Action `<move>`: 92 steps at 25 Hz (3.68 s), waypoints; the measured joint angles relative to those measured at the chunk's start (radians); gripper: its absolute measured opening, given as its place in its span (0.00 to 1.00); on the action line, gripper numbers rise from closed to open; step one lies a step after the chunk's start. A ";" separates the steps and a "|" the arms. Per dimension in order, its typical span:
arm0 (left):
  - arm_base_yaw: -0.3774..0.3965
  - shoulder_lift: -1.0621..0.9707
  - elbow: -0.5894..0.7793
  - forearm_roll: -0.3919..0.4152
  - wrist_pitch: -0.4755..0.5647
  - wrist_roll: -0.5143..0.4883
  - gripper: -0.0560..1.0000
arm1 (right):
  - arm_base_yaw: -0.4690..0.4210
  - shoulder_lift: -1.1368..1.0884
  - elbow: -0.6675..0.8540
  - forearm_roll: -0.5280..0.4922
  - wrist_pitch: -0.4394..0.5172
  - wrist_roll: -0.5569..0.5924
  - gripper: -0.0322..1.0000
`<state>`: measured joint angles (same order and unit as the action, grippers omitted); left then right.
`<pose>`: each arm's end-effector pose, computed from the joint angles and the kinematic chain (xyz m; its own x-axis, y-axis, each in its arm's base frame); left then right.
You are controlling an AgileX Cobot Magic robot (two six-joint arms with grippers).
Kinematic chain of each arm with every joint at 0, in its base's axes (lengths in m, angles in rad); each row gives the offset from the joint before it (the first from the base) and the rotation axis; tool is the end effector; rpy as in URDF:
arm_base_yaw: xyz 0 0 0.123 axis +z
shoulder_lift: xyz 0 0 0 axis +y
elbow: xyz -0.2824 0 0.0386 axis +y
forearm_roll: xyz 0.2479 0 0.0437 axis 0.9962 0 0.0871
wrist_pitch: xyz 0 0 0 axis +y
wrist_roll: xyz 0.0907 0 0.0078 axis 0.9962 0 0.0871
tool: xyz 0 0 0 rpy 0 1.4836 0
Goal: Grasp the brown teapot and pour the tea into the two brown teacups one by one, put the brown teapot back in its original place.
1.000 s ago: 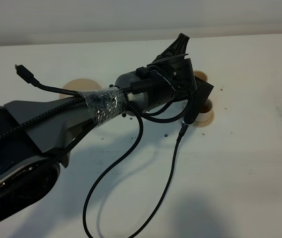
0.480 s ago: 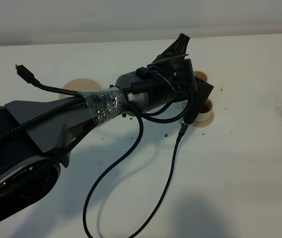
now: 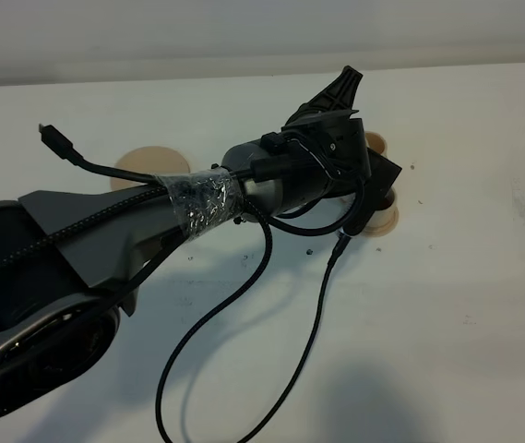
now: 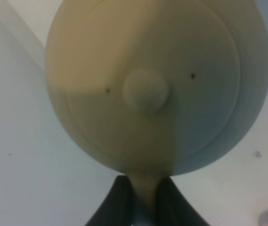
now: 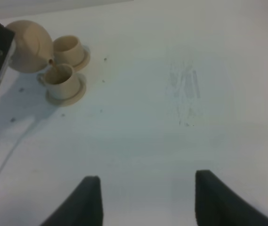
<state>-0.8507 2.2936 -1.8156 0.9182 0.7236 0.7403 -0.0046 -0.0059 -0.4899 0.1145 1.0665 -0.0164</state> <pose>0.3691 -0.3480 0.1742 0.3905 0.8425 0.3711 0.5319 -0.5355 0.6560 -0.0051 0.0091 0.2743 -0.4653 0.0410 -0.8842 -0.0660 0.9945 0.0809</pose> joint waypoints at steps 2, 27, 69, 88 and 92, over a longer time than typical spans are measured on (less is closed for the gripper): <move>0.000 0.000 0.000 0.000 0.000 0.000 0.16 | 0.000 0.000 0.000 0.000 0.000 0.000 0.48; 0.000 0.000 0.000 0.012 -0.001 0.045 0.16 | 0.000 0.000 0.000 0.000 0.000 0.000 0.48; -0.009 0.000 0.000 0.095 -0.015 0.049 0.16 | 0.000 0.000 0.000 0.000 0.000 0.000 0.48; -0.009 0.000 0.000 -0.061 0.078 -0.014 0.16 | 0.000 0.000 0.000 0.000 0.000 0.000 0.48; -0.009 0.000 0.000 -0.063 0.078 -0.050 0.16 | 0.000 0.000 0.000 0.000 0.000 -0.001 0.48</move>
<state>-0.8598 2.2936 -1.8156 0.8554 0.8017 0.6907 -0.0046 -0.0059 -0.4899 0.1145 1.0665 -0.0171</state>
